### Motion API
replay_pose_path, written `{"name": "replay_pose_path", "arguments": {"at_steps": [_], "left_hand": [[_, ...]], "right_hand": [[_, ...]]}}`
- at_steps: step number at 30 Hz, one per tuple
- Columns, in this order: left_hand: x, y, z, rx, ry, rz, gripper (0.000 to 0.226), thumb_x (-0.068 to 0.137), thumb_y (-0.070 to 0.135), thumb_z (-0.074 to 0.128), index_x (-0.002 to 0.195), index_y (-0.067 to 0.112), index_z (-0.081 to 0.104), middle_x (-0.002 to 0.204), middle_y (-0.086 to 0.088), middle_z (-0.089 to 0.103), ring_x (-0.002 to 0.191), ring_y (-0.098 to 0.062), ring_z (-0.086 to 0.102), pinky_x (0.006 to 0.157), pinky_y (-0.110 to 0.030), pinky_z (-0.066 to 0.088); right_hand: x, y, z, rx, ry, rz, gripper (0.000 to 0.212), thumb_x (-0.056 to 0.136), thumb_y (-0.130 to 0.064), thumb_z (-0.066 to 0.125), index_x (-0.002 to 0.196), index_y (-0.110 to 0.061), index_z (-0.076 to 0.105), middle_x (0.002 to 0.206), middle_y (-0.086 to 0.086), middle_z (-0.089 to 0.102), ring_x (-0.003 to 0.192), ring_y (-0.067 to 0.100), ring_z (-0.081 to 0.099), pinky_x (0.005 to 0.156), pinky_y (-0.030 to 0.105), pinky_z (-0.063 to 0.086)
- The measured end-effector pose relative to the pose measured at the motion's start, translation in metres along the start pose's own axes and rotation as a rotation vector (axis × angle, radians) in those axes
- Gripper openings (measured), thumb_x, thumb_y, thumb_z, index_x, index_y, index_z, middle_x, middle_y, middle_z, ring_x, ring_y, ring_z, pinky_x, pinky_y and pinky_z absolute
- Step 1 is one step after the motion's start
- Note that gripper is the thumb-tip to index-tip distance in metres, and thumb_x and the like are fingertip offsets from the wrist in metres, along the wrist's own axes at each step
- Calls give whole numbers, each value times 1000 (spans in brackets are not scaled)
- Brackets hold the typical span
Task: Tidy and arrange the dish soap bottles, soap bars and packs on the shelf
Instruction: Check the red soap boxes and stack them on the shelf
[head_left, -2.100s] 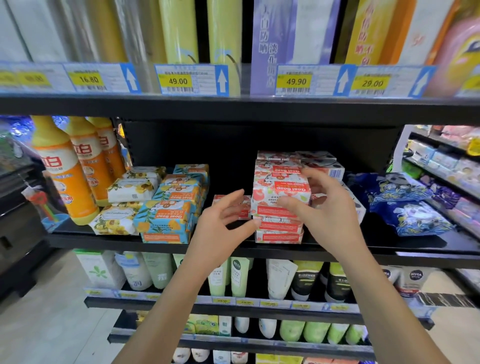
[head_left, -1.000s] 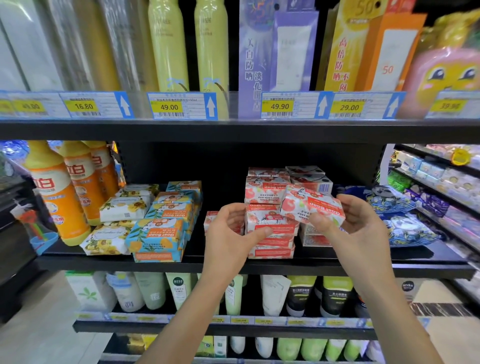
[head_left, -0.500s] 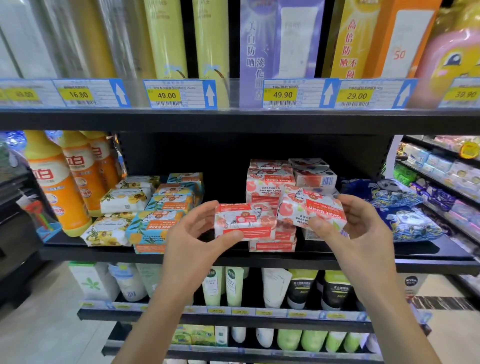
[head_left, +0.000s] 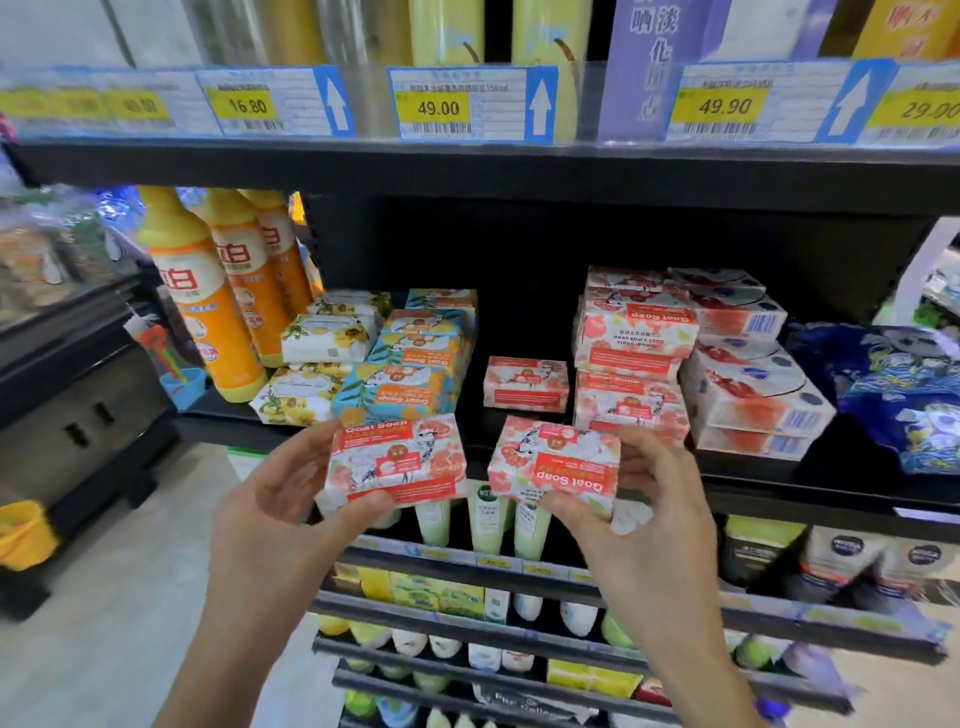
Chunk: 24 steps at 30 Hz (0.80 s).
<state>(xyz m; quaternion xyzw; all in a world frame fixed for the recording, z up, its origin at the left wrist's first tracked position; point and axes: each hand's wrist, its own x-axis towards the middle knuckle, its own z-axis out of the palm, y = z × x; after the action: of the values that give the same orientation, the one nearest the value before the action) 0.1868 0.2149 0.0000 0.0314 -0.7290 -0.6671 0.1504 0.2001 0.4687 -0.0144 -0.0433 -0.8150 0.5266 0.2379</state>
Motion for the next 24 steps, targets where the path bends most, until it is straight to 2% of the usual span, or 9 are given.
{"name": "replay_pose_path", "arguments": {"at_steps": [3,4,7,10,14,18,21,24], "left_hand": [[5,-5,-11,-7,-12,-9,75,48,24,88,120,29,68,109,16,77,109,-4,71,100,-38,52],[7,-8,-13,-14,-20,-17,77,46,28,88,120,29,68,110,15,77,109,-4,70,101,-39,52],[10,-15,-18,-32,-42,-33,82,46,32,88,124,26,67,112,12,77,112,-6,70,103,-41,51],[12,-23,-21,-32,-64,-44,76,52,23,88,125,24,67,114,7,77,114,-11,70,104,-46,52],[12,-29,-24,-34,-77,-59,72,54,19,88,123,27,68,113,9,77,113,-12,70,105,-48,52],[10,-29,-23,-34,-92,-64,69,53,19,87,119,28,68,110,12,77,110,-8,71,103,-46,53],[10,-30,-23,-47,-97,-68,69,54,19,87,119,28,68,111,11,77,111,-9,70,103,-48,53],[9,-31,-23,-52,-98,-78,68,53,20,87,118,29,69,110,10,78,110,-9,71,103,-49,53]], "right_hand": [[-2,5,28,-52,41,0,72,74,-41,88,134,-33,50,126,-16,44,110,-8,43,96,7,33],[-2,7,36,-63,51,14,72,75,-38,88,136,-31,50,126,-15,44,109,-9,43,93,4,32],[-3,11,54,-80,79,46,74,77,-36,87,140,-28,48,128,-12,43,116,4,46,95,11,33],[-3,12,69,-99,118,35,75,79,-39,84,142,-26,47,132,-10,42,119,2,41,92,3,30],[-4,13,80,-86,192,40,72,78,-43,84,141,-24,52,133,-8,49,121,5,47,97,22,38],[-2,15,85,-35,305,27,52,73,-39,89,115,-25,63,111,-10,59,101,12,63,90,39,56],[1,15,87,-23,331,30,46,73,-35,91,108,-25,62,103,-9,62,94,11,64,85,41,57],[0,17,86,-15,324,35,45,78,-34,88,113,-24,63,105,-9,66,96,9,66,87,33,57]]}}
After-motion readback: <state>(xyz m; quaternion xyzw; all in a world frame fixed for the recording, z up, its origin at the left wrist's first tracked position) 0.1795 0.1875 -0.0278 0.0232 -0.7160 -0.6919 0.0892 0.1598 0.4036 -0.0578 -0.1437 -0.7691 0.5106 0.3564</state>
